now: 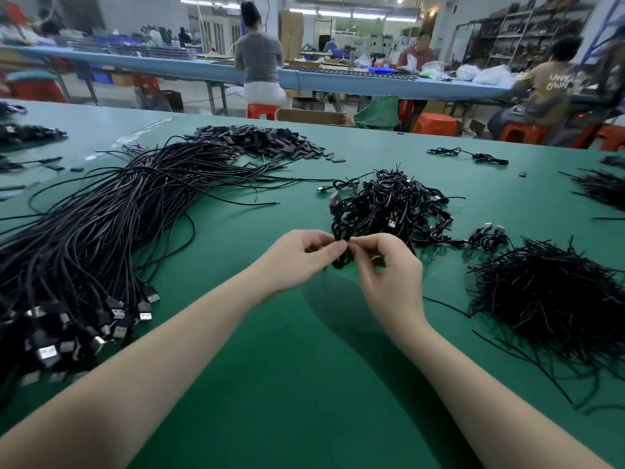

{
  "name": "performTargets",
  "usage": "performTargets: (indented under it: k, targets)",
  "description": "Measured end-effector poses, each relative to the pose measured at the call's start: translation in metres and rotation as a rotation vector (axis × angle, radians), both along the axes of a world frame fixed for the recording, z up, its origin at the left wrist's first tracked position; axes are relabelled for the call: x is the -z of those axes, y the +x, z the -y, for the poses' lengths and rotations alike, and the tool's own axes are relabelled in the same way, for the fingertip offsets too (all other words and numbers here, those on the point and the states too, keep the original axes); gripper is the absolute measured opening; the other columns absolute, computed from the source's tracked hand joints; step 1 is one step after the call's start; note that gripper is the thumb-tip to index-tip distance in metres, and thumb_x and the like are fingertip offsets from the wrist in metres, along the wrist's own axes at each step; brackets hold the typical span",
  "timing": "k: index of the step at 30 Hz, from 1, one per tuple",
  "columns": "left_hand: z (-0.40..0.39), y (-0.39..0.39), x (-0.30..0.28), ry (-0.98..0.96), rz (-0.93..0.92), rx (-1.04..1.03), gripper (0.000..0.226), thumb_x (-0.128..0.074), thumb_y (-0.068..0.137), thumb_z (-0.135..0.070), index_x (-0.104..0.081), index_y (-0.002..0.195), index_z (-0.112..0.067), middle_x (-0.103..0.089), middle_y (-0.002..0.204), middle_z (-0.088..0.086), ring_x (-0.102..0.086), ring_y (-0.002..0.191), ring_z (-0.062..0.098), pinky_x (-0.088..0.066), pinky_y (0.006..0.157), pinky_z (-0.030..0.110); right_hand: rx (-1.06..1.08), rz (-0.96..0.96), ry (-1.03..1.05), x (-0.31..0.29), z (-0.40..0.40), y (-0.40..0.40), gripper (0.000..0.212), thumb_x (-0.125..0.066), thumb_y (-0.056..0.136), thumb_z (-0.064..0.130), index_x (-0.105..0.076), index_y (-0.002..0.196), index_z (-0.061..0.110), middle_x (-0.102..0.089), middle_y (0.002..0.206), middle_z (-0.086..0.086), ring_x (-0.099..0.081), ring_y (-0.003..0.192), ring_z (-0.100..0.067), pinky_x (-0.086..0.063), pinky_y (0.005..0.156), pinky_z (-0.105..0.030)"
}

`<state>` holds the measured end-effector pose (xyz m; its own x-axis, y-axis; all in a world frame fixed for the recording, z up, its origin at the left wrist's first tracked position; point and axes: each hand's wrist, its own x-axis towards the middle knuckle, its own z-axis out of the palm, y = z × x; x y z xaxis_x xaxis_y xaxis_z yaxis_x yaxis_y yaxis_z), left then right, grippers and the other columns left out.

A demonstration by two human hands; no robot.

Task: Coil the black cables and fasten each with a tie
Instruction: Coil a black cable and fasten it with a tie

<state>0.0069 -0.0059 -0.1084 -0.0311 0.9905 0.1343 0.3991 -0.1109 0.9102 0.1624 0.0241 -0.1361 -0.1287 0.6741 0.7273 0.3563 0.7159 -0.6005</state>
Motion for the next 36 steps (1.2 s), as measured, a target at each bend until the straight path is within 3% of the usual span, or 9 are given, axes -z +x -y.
performTargets:
  k: [3,7,13,18,22,25,29,32,36]
  targets:
    - [-0.002,0.001,0.001,0.030,0.037,-0.017,0.024,-0.056,0.095,-0.038,-0.072,0.106,-0.023,-0.066,0.083,-0.012,-0.052,0.067,-0.006,-0.041,0.065,0.010,0.023,0.035,0.089,0.002,0.001,0.000,0.005,-0.068,0.085,0.003,-0.071,0.086,0.007,-0.064,0.083,0.008,-0.055,0.079,0.004,-0.043,0.069,-0.009]
    - [0.000,0.005,-0.002,-0.101,0.137,0.022,0.033,-0.052,0.096,-0.042,-0.071,0.098,-0.015,-0.066,0.087,0.003,-0.056,0.080,0.015,-0.044,0.079,0.033,0.073,0.155,0.344,0.003,-0.003,0.006,0.006,-0.067,0.084,0.000,-0.073,0.086,0.001,-0.068,0.082,-0.008,-0.064,0.070,-0.024,-0.052,0.059,-0.034]
    - [0.005,-0.011,-0.011,-0.708,0.379,0.113,0.037,-0.048,0.097,-0.035,-0.074,0.079,-0.015,-0.052,0.052,-0.006,-0.052,0.044,0.009,-0.044,0.046,0.017,0.014,0.334,0.545,0.004,0.001,0.003,0.013,-0.062,0.085,0.009,-0.075,0.084,0.007,-0.069,0.079,-0.007,-0.065,0.065,-0.027,-0.052,0.056,-0.031]
    - [-0.013,-0.027,-0.022,-0.369,0.151,-0.185,0.026,-0.047,0.100,-0.035,-0.064,0.099,-0.016,-0.059,0.065,-0.007,-0.058,0.047,0.006,-0.041,0.042,0.015,-0.182,0.409,-0.226,0.018,0.006,-0.010,0.052,-0.061,0.091,0.029,-0.043,0.139,0.035,-0.063,0.092,0.016,-0.059,0.072,-0.010,-0.052,0.072,-0.033]
    - [-0.068,-0.012,-0.053,0.056,-0.308,-0.267,0.026,-0.044,0.100,-0.034,-0.064,0.106,-0.017,-0.062,0.078,-0.005,-0.061,0.063,0.009,-0.045,0.055,0.021,-0.241,0.532,-0.175,0.020,0.002,-0.011,0.027,-0.057,0.092,0.025,-0.063,0.118,0.026,-0.062,0.093,0.007,-0.058,0.088,-0.014,-0.050,0.081,-0.034]
    - [-0.118,0.012,-0.081,0.134,-0.453,-0.243,0.038,-0.044,0.100,-0.034,-0.057,0.128,-0.012,-0.067,0.110,0.004,-0.061,0.100,0.021,-0.045,0.077,0.028,-0.267,0.547,-0.181,0.020,0.003,-0.010,0.023,-0.055,0.093,0.023,-0.067,0.112,0.024,-0.062,0.097,0.005,-0.056,0.092,-0.015,-0.049,0.080,-0.030]
    - [-0.153,0.042,-0.086,0.113,-0.934,0.074,0.086,-0.058,0.089,-0.053,-0.016,0.153,-0.014,-0.020,0.159,0.010,-0.021,0.145,0.022,-0.021,0.117,0.036,-0.285,0.545,-0.177,0.019,0.000,-0.010,0.022,-0.052,0.094,0.022,-0.069,0.108,0.021,-0.061,0.097,0.002,-0.055,0.093,-0.017,-0.048,0.077,-0.029]
    - [-0.147,0.052,-0.063,-0.009,-1.087,0.449,0.121,-0.074,0.059,-0.070,0.002,0.149,-0.046,0.009,0.161,-0.005,0.004,0.148,0.022,-0.004,0.118,0.046,-0.288,0.563,-0.185,0.021,0.000,-0.011,0.022,-0.053,0.094,0.023,-0.070,0.107,0.020,-0.060,0.098,-0.001,-0.055,0.094,-0.022,-0.049,0.078,-0.035]
    - [-0.133,0.054,-0.026,0.100,-1.423,0.448,0.125,-0.083,0.056,-0.058,0.003,0.145,-0.056,0.011,0.160,-0.010,0.008,0.146,0.035,-0.010,0.115,0.062,-0.283,0.581,-0.191,0.020,-0.001,-0.013,0.022,-0.053,0.094,0.024,-0.070,0.108,0.019,-0.060,0.099,-0.002,-0.055,0.095,-0.024,-0.049,0.079,-0.037]
